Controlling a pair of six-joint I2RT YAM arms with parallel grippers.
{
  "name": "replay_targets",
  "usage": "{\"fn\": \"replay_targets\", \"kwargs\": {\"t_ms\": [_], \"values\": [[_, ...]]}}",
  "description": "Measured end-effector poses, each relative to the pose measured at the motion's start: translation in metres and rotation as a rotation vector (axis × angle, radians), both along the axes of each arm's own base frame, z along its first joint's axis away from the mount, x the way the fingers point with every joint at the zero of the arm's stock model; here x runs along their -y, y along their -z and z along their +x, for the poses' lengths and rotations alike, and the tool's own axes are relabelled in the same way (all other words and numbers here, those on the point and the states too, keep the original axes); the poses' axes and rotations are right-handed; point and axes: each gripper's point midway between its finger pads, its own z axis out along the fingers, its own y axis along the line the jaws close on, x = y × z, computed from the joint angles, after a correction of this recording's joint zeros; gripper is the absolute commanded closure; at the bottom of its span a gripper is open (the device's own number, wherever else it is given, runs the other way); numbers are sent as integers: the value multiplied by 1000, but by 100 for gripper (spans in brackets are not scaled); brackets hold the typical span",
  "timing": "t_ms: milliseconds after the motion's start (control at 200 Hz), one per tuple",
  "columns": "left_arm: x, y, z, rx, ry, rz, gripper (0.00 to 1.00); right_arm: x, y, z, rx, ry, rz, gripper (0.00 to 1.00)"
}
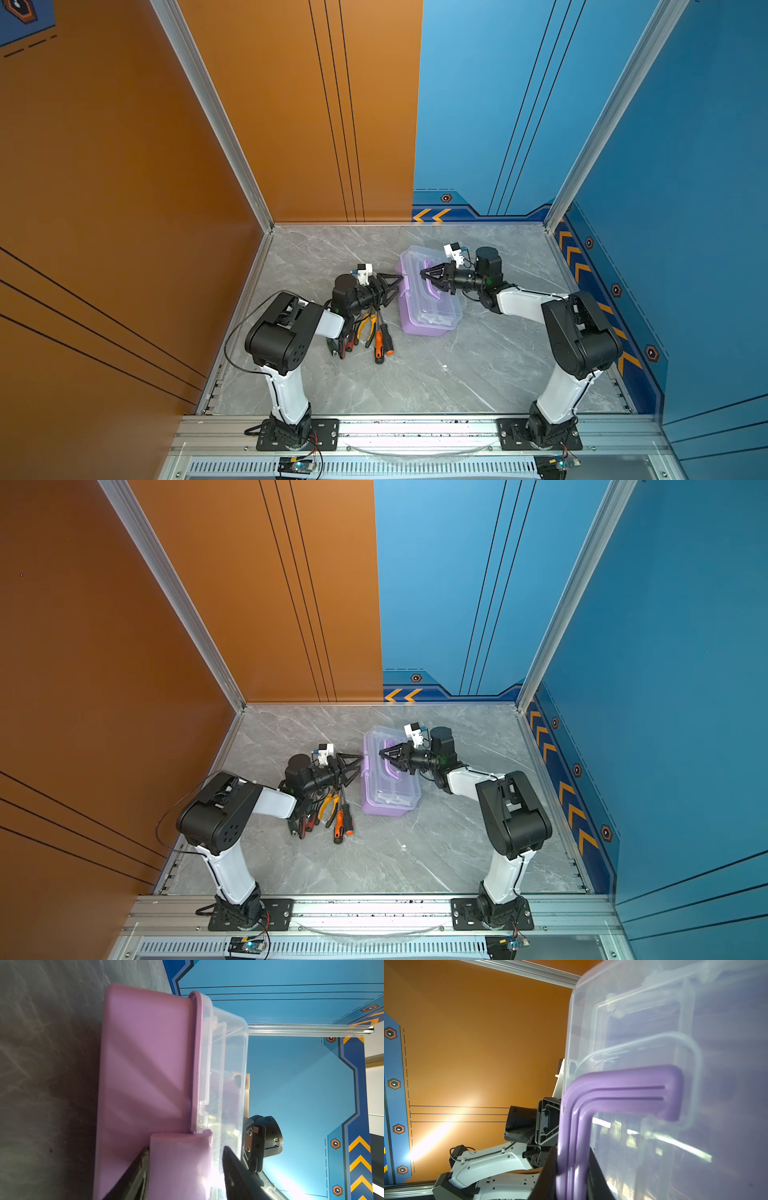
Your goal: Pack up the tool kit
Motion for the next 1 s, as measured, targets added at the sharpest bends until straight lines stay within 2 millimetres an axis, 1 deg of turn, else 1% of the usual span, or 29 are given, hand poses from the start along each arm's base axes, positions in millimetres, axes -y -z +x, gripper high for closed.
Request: {"fn": "replay_targets", "kwargs": {"t_ms": [320,345,405,451,631,776,826,911,996], "values": [[-8,-8,-5,2,-8,-13,46,-1,0,2,8,-1,2,100],[-9,-13,-6,14,1,-25,45,-1,1,4,7,6,-1,100],[-6,-34,-10,69,23,-54,46,-2,1,6,11,14,-4,100],[-5,-40,-14,78,34,-58,46,-2,-1,7,18,15,-2,100],[-6,-38,-15,72,40,-58,46,-2,-1,7,25,16,-4,100],[-12,-35,-18,78,36,-41,38,-4,-6,6,36,28,-37,100],[-14,-31,-20,82,35,-18,36,-6,-10,6,46,34,-62,100],[-16,-20,-24,73,41,22,34,-5,-7,3,42,51,-127,100],[-18,-19,-25,99,45,54,32,4,1,6,29,102,-225,100]]}}
